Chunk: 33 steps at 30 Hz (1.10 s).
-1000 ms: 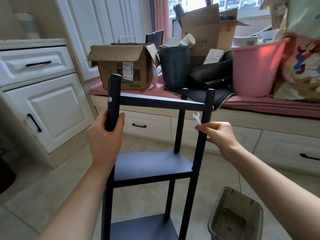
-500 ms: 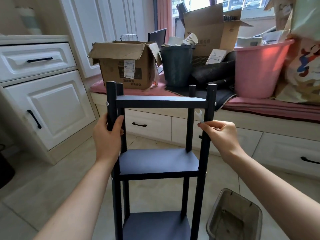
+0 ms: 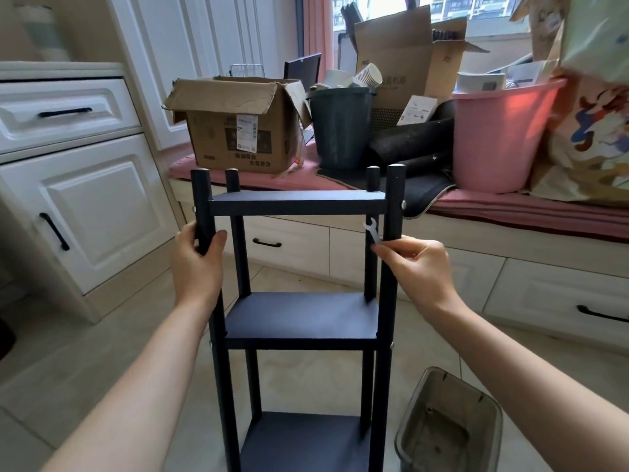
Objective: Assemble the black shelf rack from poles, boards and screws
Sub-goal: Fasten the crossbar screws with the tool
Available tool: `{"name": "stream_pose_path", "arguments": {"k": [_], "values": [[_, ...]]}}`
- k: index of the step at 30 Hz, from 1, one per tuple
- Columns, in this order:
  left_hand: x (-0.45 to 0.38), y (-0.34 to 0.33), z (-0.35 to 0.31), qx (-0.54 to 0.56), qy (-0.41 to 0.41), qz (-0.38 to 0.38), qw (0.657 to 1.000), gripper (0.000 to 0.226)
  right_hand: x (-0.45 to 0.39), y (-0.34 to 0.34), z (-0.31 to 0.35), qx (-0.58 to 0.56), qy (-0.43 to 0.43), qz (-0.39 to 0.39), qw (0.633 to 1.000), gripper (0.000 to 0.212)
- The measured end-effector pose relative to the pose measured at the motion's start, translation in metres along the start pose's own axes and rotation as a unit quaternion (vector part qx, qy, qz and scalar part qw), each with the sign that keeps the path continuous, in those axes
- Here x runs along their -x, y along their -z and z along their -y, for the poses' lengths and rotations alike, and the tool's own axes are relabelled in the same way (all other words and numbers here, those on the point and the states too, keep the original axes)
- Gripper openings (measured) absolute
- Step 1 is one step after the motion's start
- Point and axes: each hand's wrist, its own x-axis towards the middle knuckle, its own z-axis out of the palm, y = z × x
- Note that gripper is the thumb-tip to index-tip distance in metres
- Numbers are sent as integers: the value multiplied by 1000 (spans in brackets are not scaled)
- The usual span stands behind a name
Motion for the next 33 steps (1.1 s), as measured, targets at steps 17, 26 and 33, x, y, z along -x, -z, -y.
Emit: {"name": "stream_pose_path", "arguments": {"k": [17, 26, 33], "values": [[94, -51, -24, -74, -4, 493, 867, 54, 16, -28, 32, 23, 100, 48, 994, 7], [120, -83, -27, 23, 17, 379, 925, 25, 15, -33, 34, 22, 84, 31, 996, 6], [120, -85, -44, 59, 39, 407, 911, 18, 11, -31, 37, 19, 95, -11, 995, 7]]}}
